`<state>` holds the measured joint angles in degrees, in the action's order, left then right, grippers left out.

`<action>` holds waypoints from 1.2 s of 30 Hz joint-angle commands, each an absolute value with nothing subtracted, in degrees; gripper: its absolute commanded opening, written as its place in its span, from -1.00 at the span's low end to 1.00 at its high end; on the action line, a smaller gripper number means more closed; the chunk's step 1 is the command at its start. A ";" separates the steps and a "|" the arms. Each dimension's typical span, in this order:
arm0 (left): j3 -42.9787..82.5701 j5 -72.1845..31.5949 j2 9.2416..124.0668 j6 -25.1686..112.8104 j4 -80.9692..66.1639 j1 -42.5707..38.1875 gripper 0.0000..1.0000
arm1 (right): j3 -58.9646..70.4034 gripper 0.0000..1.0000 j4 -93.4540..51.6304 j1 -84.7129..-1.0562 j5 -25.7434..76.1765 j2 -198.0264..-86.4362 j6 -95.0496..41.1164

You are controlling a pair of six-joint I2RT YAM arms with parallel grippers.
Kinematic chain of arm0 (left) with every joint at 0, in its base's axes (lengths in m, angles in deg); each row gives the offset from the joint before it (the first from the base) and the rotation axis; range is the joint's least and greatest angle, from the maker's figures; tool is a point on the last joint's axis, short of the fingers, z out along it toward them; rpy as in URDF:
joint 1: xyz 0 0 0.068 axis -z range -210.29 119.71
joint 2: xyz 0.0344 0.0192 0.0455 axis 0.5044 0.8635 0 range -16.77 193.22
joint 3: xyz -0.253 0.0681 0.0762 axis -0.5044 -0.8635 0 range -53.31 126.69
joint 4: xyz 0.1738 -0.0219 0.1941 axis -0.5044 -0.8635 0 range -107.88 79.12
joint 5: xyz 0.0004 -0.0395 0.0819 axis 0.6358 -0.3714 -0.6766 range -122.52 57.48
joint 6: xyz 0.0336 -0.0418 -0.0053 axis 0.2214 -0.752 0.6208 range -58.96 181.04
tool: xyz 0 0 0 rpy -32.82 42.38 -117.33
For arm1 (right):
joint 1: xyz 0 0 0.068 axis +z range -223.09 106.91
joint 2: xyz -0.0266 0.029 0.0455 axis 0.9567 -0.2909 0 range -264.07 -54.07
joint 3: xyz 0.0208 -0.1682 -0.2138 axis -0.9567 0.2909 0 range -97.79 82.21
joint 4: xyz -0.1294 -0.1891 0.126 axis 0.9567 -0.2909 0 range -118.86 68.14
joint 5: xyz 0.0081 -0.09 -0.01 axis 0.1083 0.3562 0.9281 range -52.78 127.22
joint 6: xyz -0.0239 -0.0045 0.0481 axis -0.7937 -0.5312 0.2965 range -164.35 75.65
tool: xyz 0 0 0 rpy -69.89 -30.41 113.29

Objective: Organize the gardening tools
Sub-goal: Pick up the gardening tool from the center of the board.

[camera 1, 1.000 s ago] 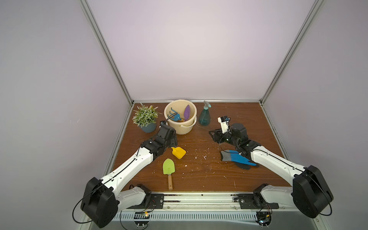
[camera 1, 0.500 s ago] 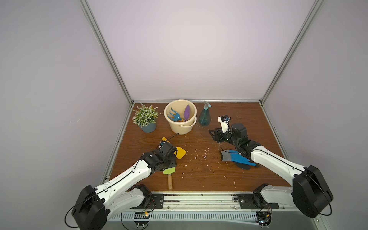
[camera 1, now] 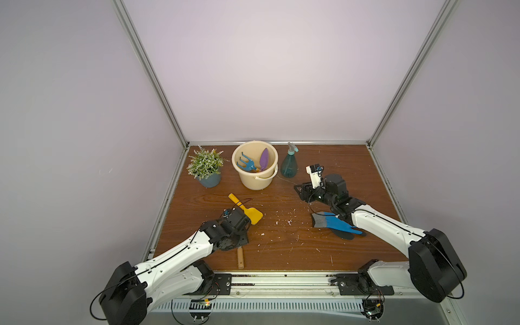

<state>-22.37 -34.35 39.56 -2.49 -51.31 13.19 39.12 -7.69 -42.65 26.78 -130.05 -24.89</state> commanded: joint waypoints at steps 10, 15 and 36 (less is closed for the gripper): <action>-24.44 -32.46 42.08 -8.29 -53.95 18.11 0.05 | 38.70 0.16 -5.08 -42.46 25.65 -130.10 -26.20; -26.13 -33.38 41.90 -8.75 -53.78 18.12 -0.01 | 38.53 0.16 -5.08 -42.68 25.82 -130.09 -26.58; -14.36 -38.22 51.42 0.15 -50.30 18.13 -1.00 | 38.20 0.16 -5.67 -42.97 27.63 -129.29 -26.35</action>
<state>-18.65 -35.59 51.60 -2.60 -50.85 17.59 39.14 -7.43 -42.80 26.65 -131.10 -25.91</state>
